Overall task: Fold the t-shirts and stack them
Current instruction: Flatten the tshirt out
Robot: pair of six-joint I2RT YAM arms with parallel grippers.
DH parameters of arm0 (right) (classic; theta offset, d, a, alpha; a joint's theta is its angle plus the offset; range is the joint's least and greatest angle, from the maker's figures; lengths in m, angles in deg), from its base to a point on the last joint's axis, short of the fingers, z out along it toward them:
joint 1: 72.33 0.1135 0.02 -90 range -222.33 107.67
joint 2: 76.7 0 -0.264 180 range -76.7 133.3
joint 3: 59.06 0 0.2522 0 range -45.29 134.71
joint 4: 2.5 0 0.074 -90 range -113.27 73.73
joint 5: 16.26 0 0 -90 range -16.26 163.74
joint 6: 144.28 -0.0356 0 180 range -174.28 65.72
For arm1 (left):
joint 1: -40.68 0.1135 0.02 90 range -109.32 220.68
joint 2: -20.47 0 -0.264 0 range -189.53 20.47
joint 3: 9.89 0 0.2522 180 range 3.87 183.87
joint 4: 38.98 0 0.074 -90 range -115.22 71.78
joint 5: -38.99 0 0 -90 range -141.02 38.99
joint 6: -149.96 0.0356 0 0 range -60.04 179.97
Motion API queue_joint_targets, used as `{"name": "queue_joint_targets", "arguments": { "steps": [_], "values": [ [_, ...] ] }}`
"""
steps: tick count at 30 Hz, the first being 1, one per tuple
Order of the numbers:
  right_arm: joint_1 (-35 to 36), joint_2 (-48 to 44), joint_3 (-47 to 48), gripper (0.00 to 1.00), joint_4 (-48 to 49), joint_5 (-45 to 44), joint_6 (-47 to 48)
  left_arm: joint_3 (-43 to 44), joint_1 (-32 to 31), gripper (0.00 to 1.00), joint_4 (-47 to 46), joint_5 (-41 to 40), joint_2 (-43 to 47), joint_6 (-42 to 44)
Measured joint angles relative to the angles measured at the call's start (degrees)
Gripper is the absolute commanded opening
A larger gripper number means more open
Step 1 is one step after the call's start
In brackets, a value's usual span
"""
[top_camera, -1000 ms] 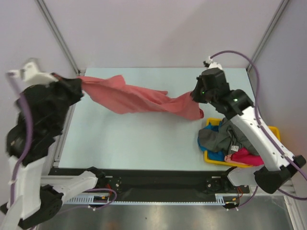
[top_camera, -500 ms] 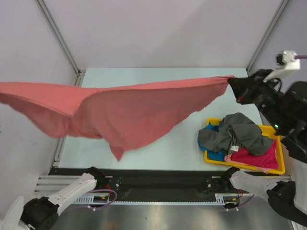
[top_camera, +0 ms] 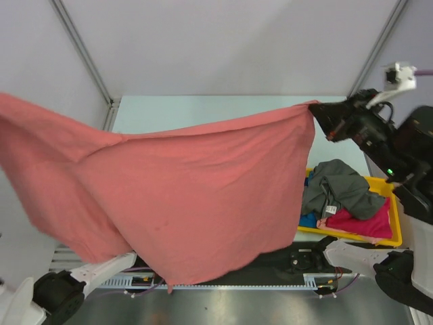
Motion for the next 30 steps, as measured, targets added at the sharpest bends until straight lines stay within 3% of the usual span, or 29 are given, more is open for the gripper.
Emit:
{"name": "queue_joint_targets", "arguments": {
  "steps": [6, 10, 15, 24, 30],
  "values": [
    [-0.1, 9.3, 0.2, 0.00, 3.3, -3.7, 3.4, 2.3, 0.0, 0.00, -4.0, -1.0, -13.5, 4.9],
    [-0.1, 13.3, 0.7, 0.00, 2.8, -4.4, 5.0, 2.6, -0.1, 0.00, -4.1, -1.0, -17.3, 7.3],
    [-0.1, 10.4, 1.6, 0.00, 1.5, -2.2, 5.9, 1.4, -0.3, 0.00, -2.0, -0.4, -11.7, 7.9],
    [-0.1, -4.0, 2.1, 0.00, 2.7, 11.3, 3.4, 4.0, -0.4, 0.00, -0.3, 3.0, 7.6, 6.9],
    [-0.1, -7.0, 3.2, 0.00, 5.0, 16.2, 0.2, 3.5, -0.4, 0.00, -0.4, 6.5, 8.9, 6.7]
  ]
}}
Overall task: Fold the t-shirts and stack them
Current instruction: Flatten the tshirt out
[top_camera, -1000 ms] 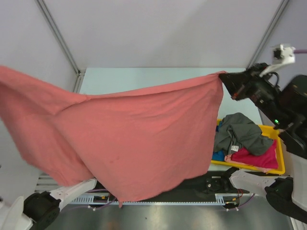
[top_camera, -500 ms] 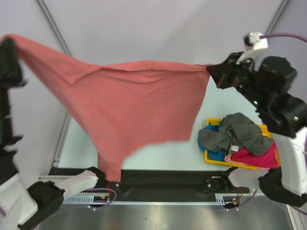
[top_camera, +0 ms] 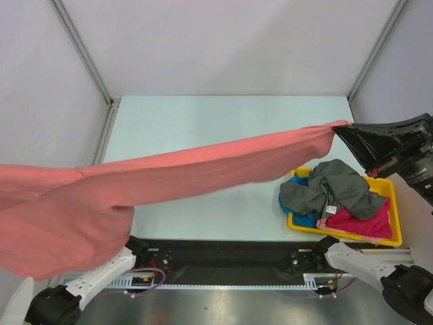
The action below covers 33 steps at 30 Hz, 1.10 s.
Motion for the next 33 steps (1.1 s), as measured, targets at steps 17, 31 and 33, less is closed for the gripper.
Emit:
{"name": "queue_joint_targets", "arguments": {
  "steps": [17, 31, 33],
  "values": [
    [-11.6, 20.4, -32.5, 0.00, 17.7, -4.2, -1.0, -37.0, 4.8, 0.00, -16.9, 2.5, -29.4, -1.2],
    [-26.6, 68.5, -13.4, 0.00, 24.7, 3.6, 0.1, -16.8, 19.2, 0.00, -15.6, 13.0, -83.1, -6.0],
    [-27.2, 73.5, -6.3, 0.00, 22.8, 4.0, -0.2, -11.5, 20.7, 0.00, -16.7, 13.8, -86.6, -7.1]
  ]
}}
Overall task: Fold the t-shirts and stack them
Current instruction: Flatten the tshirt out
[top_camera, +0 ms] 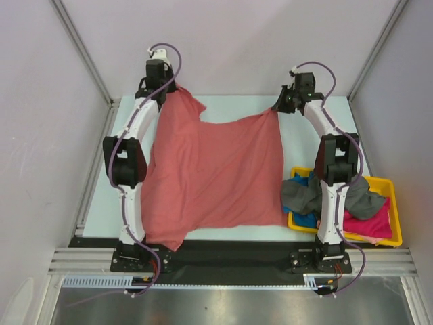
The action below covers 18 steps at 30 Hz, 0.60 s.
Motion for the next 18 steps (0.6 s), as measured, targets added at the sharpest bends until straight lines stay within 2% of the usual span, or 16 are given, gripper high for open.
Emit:
{"name": "queue_joint_targets", "arguments": {
  "steps": [3, 8, 18],
  "values": [
    [-0.7, 6.1, 9.4, 0.00, -2.5, 0.2, -0.7, 3.3, 2.4, 0.00, -1.0, 0.5, -1.9, -2.1],
    [-1.3, 9.7, 15.9, 0.00, -5.2, 0.8, -2.3, 8.3, 6.5, 0.00, -2.1, 1.8, -4.2, -5.7],
    [-0.8, 10.4, 17.3, 0.00, -5.7, 1.5, -3.7, 11.0, 7.4, 0.00, -2.2, 4.6, -2.9, -6.8]
  ]
}}
